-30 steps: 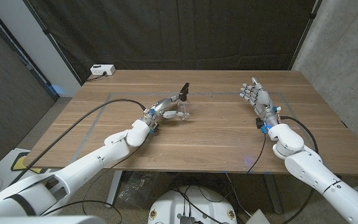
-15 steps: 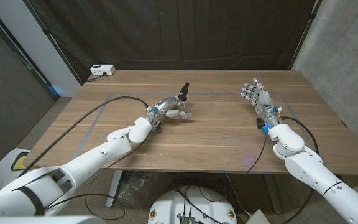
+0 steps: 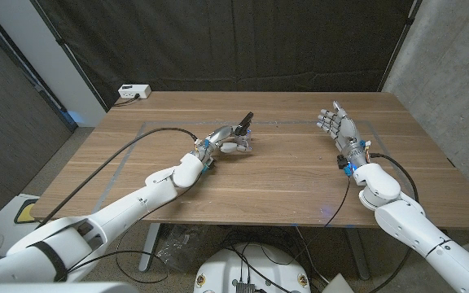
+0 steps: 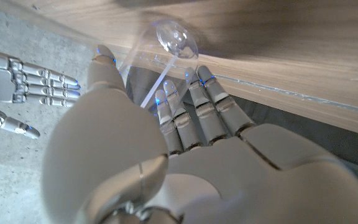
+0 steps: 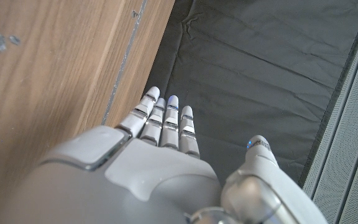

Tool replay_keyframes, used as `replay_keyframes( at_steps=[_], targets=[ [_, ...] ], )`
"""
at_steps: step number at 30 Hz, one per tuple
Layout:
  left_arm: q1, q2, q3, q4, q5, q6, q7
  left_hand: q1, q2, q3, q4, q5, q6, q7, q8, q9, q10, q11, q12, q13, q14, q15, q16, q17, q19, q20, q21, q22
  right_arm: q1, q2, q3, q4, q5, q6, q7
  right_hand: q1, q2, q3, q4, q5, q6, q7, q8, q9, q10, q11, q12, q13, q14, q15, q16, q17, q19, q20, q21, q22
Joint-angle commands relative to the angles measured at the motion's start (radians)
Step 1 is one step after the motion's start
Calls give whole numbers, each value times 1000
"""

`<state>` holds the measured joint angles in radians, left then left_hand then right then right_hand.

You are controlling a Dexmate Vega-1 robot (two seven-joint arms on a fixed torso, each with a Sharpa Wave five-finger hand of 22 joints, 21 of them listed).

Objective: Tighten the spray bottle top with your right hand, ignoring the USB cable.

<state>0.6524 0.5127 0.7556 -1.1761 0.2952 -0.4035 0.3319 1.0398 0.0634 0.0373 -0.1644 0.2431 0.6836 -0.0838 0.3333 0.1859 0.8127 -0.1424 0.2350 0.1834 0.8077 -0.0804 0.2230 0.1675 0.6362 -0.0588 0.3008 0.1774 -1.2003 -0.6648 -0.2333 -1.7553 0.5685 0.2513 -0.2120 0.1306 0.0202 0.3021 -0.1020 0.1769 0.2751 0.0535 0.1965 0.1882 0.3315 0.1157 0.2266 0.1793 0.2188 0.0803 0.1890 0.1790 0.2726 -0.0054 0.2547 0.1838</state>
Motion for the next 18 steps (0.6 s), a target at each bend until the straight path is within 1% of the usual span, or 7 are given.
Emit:
replay_keyframes(
  at_steps=[1, 6, 8, 9, 10, 13, 18],
  targets=[
    [25, -51, -31, 41, -108, -35, 16, 112, 121, 85, 35, -38, 232, 51, 8, 0, 147, -31, 2, 3, 106, -112, -10, 3, 68, -62, 13, 2, -14, -10, 7, -6, 8, 2, 14, 11, 3, 2, -3, 0, 9, 3, 4, 3, 10, -3, 0, 5, 5, 0, 0, 3, 7, -1, -5, 3],
    [39, -60, -41, 25, -139, -20, 9, 123, 120, 123, 47, -52, 298, 54, 8, 1, 210, -21, 1, 3, 158, -105, -15, 2, 96, -58, 15, 1, -12, -14, 4, 0, 15, 1, 29, 11, 4, 2, -3, 0, 8, 3, 4, 3, 12, -3, 0, 5, 6, 1, 0, 3, 7, -1, -5, 3],
    [51, -58, -49, -6, -151, 11, 6, 125, 116, 136, 50, -57, 316, 60, 5, 1, 235, -23, 0, 3, 185, -104, -15, 2, 117, -55, 19, 1, -8, -15, 2, 3, 15, 2, 37, 11, 4, 2, -3, 0, 8, 2, 4, 3, 12, -3, 0, 5, 6, 0, 0, 3, 7, -1, -6, 3],
    [57, -57, -54, -24, -159, 28, 2, 125, 115, 143, 52, -60, 330, 69, 4, 2, 248, -20, -1, 3, 202, -104, -14, 2, 130, -55, 21, 0, -7, -16, 0, 4, 14, 3, 40, 11, 4, 2, -3, 0, 9, 2, 4, 3, 12, -3, 0, 5, 6, 1, 0, 3, 7, -1, -6, 3],
    [62, -55, -58, -42, -168, 44, -4, 126, 113, 149, 54, -62, 339, 75, 1, 2, 261, -24, -2, 3, 219, -107, -14, 1, 147, -54, 26, 0, -6, -17, -2, 4, 12, 4, 42, 11, 4, 2, -3, 0, 9, 2, 4, 3, 12, -3, -1, 5, 6, 1, 0, 3, 7, -1, -6, 3],
    [78, -38, -72, -127, -190, 122, -33, 130, 110, 162, 53, -65, 356, 85, -2, 3, 282, -29, -4, 3, 245, -107, -15, 1, 166, -56, 29, 0, -4, -20, -8, 2, 8, 3, 49, 10, 4, 2, -3, 0, 10, 2, 4, 3, 12, -4, -1, 5, 6, 0, -1, 3, 7, -1, -6, 3],
    [102, 3, -95, -318, -199, 317, -74, 135, 103, 181, 50, -65, 381, 99, -10, 5, 318, -26, -7, 4, 288, -103, -18, 0, 209, -58, 37, -1, 4, -23, -24, 4, 0, 2, 65, 10, 5, 2, -3, 0, 12, 2, 5, 3, 13, -5, -1, 5, 6, -1, -1, 3, 7, -1, -7, 3]
  ],
)
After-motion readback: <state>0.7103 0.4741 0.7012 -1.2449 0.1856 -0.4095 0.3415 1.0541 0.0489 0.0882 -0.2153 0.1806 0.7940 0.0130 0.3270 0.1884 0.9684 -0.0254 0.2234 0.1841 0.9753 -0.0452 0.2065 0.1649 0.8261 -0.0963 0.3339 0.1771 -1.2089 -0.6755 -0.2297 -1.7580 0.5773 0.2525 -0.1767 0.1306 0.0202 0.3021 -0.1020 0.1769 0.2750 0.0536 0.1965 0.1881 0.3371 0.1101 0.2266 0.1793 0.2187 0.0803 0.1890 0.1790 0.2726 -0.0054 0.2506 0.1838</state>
